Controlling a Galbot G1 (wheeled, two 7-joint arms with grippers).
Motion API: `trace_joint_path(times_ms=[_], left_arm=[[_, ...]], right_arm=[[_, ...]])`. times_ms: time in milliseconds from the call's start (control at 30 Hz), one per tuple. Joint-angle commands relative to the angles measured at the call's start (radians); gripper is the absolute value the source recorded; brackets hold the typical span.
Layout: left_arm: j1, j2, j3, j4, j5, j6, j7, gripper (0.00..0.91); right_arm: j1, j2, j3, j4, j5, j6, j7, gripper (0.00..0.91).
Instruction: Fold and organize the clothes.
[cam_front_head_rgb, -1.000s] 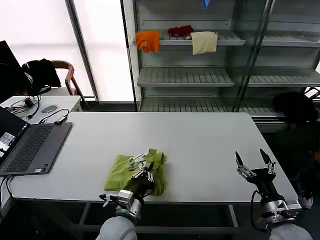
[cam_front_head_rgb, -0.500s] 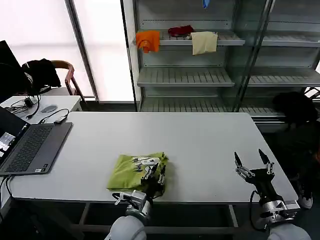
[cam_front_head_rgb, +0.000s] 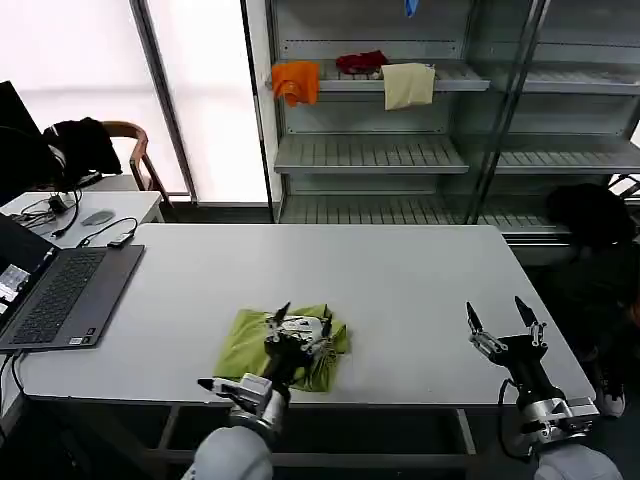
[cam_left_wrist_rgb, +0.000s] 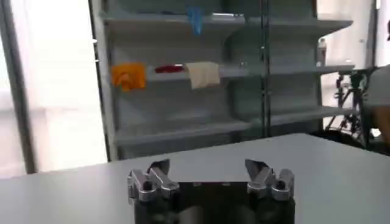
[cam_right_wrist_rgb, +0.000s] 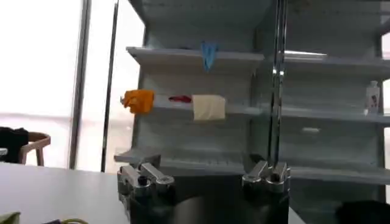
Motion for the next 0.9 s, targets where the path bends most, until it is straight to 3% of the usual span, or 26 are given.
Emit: trace_joint_path(times_ms=[33,467,900], left_arm=[[0.216,0.162,-0.451,-0.019,-0.263,0.064,0.067,0.907],[0.162,0.063,-0.394,0.068,-0.390,0.085,0.073,0.907],[0.057,0.059,-0.384,0.138,-0.522,0.133,0.145,0.907]], right_arm=[[0.002,-0.005,0.003,-0.008,0.008,0.003,-0.002,0.907],[0.004,-0.003,-0.001,-0.005,0.004,-0.002,-0.001,0.907],[0.005,0.003,-0.013,-0.007,-0.015,0.000,0.000,0.907]])
